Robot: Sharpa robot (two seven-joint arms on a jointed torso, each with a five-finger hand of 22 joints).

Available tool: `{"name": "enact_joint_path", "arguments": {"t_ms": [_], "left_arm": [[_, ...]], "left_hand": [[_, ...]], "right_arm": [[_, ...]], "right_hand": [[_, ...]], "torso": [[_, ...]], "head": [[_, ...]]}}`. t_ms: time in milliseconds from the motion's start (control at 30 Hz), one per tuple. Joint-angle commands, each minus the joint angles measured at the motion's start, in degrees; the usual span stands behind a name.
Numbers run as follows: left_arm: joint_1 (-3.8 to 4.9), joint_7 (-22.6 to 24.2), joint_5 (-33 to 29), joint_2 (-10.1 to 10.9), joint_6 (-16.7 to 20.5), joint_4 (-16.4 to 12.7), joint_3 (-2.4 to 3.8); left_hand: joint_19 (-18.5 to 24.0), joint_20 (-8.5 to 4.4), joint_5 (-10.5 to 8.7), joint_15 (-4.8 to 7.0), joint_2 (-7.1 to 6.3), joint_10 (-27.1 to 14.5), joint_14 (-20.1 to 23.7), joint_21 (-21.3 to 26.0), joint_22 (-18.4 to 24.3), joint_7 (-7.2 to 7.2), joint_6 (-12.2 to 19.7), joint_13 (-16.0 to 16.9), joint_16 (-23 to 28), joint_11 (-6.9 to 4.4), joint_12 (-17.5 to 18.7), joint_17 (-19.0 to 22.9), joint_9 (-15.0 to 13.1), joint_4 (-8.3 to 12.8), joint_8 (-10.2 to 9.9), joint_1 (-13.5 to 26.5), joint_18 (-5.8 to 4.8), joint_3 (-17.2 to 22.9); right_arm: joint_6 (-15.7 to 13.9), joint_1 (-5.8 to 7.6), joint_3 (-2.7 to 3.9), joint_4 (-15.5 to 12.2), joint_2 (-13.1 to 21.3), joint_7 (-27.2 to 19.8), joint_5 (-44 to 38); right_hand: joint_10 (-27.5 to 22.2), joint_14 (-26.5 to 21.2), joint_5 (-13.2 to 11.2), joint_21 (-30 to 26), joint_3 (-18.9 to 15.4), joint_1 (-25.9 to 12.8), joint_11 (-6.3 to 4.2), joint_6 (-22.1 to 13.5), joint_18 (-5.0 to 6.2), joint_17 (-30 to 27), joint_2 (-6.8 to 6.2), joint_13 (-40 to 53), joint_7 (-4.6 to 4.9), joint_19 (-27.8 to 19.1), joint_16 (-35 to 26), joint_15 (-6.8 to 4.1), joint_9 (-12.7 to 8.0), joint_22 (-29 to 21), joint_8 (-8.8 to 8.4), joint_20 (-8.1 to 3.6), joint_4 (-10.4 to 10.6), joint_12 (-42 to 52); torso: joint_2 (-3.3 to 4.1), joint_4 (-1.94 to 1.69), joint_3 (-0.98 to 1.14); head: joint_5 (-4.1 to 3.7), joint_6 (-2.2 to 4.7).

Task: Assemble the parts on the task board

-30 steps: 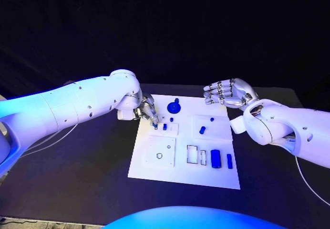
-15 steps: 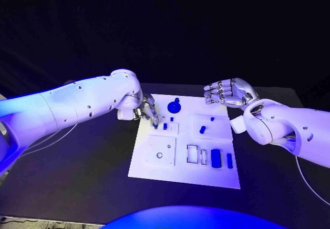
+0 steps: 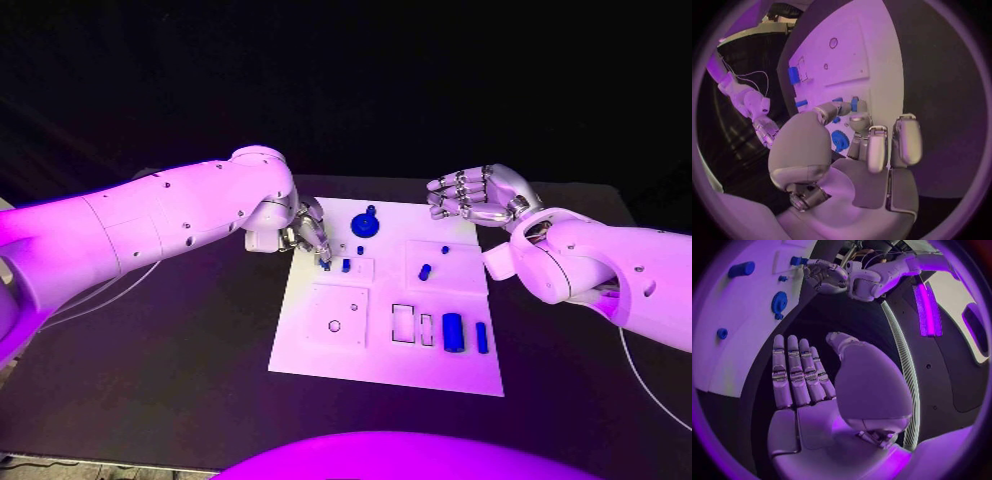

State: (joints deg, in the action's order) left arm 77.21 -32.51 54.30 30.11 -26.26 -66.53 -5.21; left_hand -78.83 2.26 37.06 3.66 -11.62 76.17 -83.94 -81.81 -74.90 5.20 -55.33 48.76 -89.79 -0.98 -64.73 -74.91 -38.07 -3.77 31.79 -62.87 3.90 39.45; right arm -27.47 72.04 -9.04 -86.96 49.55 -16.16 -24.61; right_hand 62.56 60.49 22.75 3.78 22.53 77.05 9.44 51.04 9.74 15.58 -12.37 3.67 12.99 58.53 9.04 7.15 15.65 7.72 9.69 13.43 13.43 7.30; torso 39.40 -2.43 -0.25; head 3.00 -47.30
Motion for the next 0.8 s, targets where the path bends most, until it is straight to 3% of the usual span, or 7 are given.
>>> {"name": "enact_joint_path", "arguments": {"t_ms": [33, 333, 800], "left_arm": [[0.00, 0.4, 0.6, 0.0, -0.9, -0.2, 0.01], [0.00, 0.9, 1.3, 0.0, -1.7, -0.6, 0.00], [-0.01, 0.6, 1.8, -0.1, 0.1, -0.7, 0.00]], "left_hand": [[-0.3, 0.01, 0.22, 0.49, 0.65, 0.3, -6.1, -0.3, -1.1, -1.80, -2.0, 0.0, -0.2, -0.14, -0.1, -15.1, -0.1, 9.9, 0.4, -0.8, -0.17, 10.2], [-0.3, 0.01, 0.21, 0.49, 0.59, 0.2, -6.1, -0.3, -1.2, -1.81, -2.0, -0.1, -0.2, -0.15, 0.0, -15.1, -0.1, 10.0, 0.4, -0.8, -0.17, 10.3], [-0.3, 0.00, 0.18, 0.49, 0.53, 0.2, -6.1, -0.3, -1.1, -1.81, -2.0, -0.1, -0.2, -0.16, 0.0, -15.1, 0.0, 10.0, 0.4, -0.8, -0.16, 10.3]], "right_arm": [[1.0, -0.05, 0.02, 0.0, 0.0, -0.7, -0.3], [1.0, -0.06, 0.02, 0.0, -0.1, -0.7, -0.3], [0.9, -0.07, 0.02, 0.0, -0.1, -0.7, -0.3]], "right_hand": [[0.3, 0.2, 0.3, 0.1, 0.1, -0.7, 0.09, 0.4, 0.83, -0.1, -0.09, 0.0, 0.17, 0.2, -0.2, 0.02, -0.1, -0.1, -0.37, 0.07, -0.3, -0.1], [0.3, 0.2, 0.3, 0.1, 0.1, -0.7, 0.09, 0.4, 0.83, -0.1, -0.09, 0.0, 0.17, 0.2, -0.2, 0.02, -0.1, -0.1, -0.37, 0.07, -0.3, -0.1], [0.3, 0.2, 0.3, 0.1, 0.1, -0.7, 0.09, 0.4, 0.83, -0.1, -0.09, 0.0, 0.17, 0.2, -0.2, 0.02, -0.1, -0.1, -0.37, 0.07, -0.3, -0.1]], "torso": [[0.02, -0.01, 0.01], [0.01, 0.00, 0.01], [0.03, 0.02, 0.04]], "head": [[-0.03, -0.07], [-0.04, -0.11], [-0.05, -0.05]]}}
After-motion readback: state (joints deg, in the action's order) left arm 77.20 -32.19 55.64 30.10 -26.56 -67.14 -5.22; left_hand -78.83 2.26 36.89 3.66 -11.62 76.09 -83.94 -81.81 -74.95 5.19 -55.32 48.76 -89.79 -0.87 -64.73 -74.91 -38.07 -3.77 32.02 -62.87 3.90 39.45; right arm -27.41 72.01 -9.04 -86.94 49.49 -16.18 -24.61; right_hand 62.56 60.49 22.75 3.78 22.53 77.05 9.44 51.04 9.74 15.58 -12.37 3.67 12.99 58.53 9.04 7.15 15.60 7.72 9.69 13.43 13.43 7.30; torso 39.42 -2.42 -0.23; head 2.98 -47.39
